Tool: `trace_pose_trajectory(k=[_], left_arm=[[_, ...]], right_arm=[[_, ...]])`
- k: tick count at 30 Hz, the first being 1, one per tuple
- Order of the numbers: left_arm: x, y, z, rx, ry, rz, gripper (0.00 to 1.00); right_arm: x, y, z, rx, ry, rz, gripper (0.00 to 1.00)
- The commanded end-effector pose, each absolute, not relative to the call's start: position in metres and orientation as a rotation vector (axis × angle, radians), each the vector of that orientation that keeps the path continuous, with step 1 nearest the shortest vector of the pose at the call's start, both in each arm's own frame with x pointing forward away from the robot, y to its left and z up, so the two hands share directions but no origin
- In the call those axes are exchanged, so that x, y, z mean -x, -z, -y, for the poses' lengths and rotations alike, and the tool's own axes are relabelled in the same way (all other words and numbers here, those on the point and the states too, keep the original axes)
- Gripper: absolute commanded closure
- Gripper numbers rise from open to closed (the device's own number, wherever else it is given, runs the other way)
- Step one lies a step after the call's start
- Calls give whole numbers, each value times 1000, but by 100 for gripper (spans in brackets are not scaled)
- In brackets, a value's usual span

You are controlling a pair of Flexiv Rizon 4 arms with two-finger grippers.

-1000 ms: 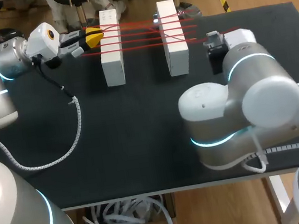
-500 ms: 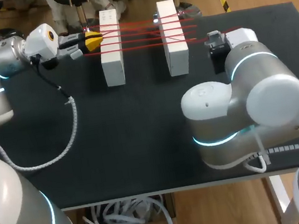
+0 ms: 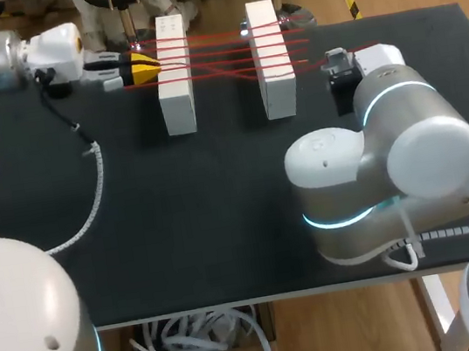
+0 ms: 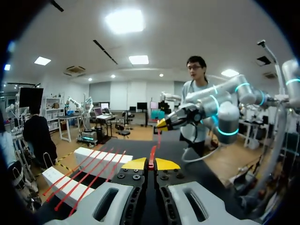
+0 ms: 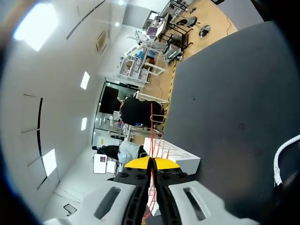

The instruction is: Grab the tape and strap the tape.

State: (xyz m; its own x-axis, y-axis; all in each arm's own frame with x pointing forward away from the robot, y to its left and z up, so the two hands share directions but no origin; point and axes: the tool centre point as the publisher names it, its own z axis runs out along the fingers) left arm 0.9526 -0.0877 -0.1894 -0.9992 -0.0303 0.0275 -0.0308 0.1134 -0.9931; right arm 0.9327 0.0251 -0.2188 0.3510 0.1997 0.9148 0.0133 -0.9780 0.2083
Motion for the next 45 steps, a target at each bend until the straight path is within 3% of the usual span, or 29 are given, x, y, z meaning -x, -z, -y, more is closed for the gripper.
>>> trace_pose_trajectory(k=[1,19,45], left_arm=[[-951,182,101,-396,-985,3016,100],[-938,179,131,-28,-323,3327,100],[-934,185,140,12,-546,3169,100]], right_arm=[[-933,216,-23,-2452,-1683,-202,100],[-933,216,-23,-2452,-1683,-202,100],[-933,216,-23,-2452,-1683,-202,100]])
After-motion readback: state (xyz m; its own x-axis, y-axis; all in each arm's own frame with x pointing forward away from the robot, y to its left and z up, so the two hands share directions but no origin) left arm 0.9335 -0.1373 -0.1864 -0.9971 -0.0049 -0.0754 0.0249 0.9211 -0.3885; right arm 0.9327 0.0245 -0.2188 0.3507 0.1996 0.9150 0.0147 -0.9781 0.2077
